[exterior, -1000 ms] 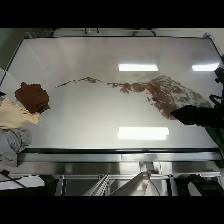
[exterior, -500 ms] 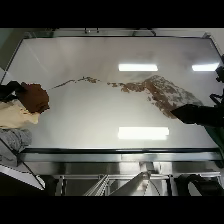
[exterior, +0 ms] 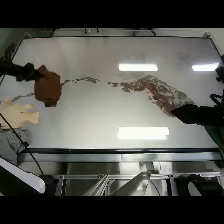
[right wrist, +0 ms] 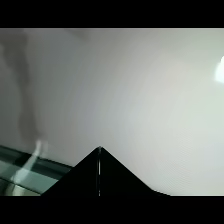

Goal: Fold the shirts.

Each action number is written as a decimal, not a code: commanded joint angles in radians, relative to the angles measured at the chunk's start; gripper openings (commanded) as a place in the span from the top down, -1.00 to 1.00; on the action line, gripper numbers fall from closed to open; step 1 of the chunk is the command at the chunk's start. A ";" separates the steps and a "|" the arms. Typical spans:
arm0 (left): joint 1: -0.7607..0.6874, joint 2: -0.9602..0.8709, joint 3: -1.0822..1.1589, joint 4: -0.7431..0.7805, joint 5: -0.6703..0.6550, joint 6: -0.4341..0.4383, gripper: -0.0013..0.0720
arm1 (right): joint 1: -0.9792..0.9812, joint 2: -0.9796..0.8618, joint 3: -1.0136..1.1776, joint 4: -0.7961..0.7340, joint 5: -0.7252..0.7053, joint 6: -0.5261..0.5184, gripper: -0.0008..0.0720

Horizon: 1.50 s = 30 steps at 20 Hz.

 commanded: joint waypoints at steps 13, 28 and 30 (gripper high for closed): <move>-0.581 0.322 -0.553 -0.345 -0.074 0.014 -1.00 | 0.001 -0.024 0.000 0.000 0.033 -0.038 -0.43; -0.502 0.322 -1.057 -0.245 0.032 0.140 -0.94 | 0.108 -0.748 0.004 0.464 -0.255 -0.492 -0.38; -0.502 0.322 -1.102 -0.239 0.009 0.150 -0.94 | 0.109 -0.855 0.046 0.537 -0.286 -0.537 -0.12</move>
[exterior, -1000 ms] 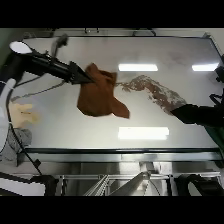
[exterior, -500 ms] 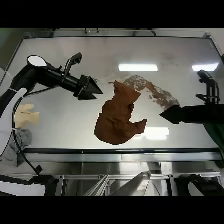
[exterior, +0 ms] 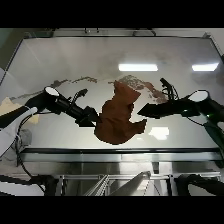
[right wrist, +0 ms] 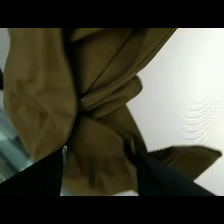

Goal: Fold the shirts.

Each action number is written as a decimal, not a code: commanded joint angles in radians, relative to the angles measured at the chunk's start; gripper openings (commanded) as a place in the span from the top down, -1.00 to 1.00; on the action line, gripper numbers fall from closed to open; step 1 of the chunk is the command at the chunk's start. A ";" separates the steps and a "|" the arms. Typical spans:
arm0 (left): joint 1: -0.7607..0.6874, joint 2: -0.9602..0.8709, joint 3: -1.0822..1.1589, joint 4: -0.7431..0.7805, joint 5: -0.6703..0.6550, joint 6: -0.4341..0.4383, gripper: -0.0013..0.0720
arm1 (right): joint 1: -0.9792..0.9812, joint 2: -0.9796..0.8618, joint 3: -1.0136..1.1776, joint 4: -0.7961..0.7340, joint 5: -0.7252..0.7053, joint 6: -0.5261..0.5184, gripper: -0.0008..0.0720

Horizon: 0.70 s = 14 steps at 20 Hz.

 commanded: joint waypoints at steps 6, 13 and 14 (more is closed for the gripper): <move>-0.007 0.001 -0.166 0.002 0.084 0.053 -0.94 | 0.082 -0.373 0.196 0.156 -0.089 -0.032 -0.01; 0.013 0.024 -0.163 -0.198 0.045 0.230 0.90 | 0.077 -0.359 0.291 0.267 0.045 -0.090 0.93; 0.048 0.052 -0.156 -0.259 0.000 0.246 0.91 | 0.052 -0.321 0.308 0.264 0.076 -0.090 0.93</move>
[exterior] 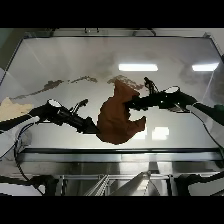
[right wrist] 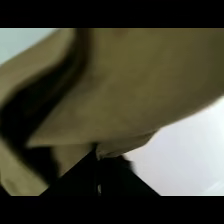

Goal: Fold the shirts.

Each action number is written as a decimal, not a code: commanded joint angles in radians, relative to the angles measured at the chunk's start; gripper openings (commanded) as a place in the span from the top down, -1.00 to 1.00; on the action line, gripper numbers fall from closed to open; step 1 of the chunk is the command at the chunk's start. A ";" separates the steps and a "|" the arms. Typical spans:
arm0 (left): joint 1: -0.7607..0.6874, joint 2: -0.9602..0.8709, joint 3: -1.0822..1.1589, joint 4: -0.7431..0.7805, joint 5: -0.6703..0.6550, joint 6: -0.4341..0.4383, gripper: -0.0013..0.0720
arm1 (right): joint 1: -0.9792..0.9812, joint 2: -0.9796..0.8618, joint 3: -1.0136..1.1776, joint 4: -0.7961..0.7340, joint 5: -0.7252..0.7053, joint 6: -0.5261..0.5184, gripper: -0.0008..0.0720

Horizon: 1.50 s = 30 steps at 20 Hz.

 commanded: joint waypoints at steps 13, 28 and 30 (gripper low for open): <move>0.489 0.347 0.323 -0.073 -0.334 -0.074 0.91 | -0.368 0.688 0.070 -0.374 0.294 0.150 0.93; 0.402 0.008 0.111 -0.051 -0.383 -0.081 -1.00 | -0.164 0.691 -0.473 -0.389 0.080 0.142 -0.24; 0.449 0.046 0.119 -0.026 -0.428 -0.101 -0.99 | -0.191 0.691 -0.470 -0.397 0.152 0.143 -0.24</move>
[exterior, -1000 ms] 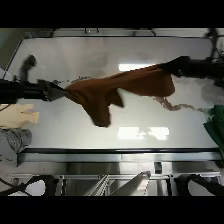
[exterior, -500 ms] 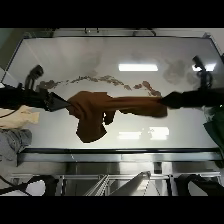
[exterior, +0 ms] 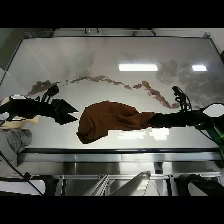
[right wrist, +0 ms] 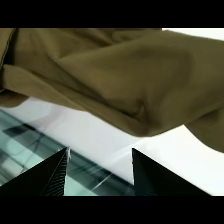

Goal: Fold the shirts.

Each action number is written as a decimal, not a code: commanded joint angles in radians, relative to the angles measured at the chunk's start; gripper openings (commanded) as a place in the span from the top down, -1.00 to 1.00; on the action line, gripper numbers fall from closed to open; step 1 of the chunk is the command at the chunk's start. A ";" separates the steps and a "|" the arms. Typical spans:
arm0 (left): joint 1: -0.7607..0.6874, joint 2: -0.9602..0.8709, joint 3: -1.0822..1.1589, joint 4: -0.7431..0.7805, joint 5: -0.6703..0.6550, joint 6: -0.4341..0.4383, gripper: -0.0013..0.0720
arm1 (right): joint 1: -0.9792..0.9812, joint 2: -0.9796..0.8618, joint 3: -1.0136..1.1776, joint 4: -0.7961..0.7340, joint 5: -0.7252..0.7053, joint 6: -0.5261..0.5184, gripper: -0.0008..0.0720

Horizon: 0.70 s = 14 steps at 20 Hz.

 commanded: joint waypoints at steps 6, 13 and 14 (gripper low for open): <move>0.127 0.409 -0.278 0.248 0.154 -0.153 -0.99 | -0.299 -0.006 -0.006 -0.095 0.108 0.000 -0.24; -0.111 0.669 -0.613 0.266 0.504 -0.230 -0.67 | -0.347 -0.250 -0.006 0.156 0.045 -0.157 -0.21; -0.154 0.651 -0.622 0.258 0.530 -0.230 -0.67 | -0.327 -0.295 -0.006 0.219 0.045 -0.196 -0.20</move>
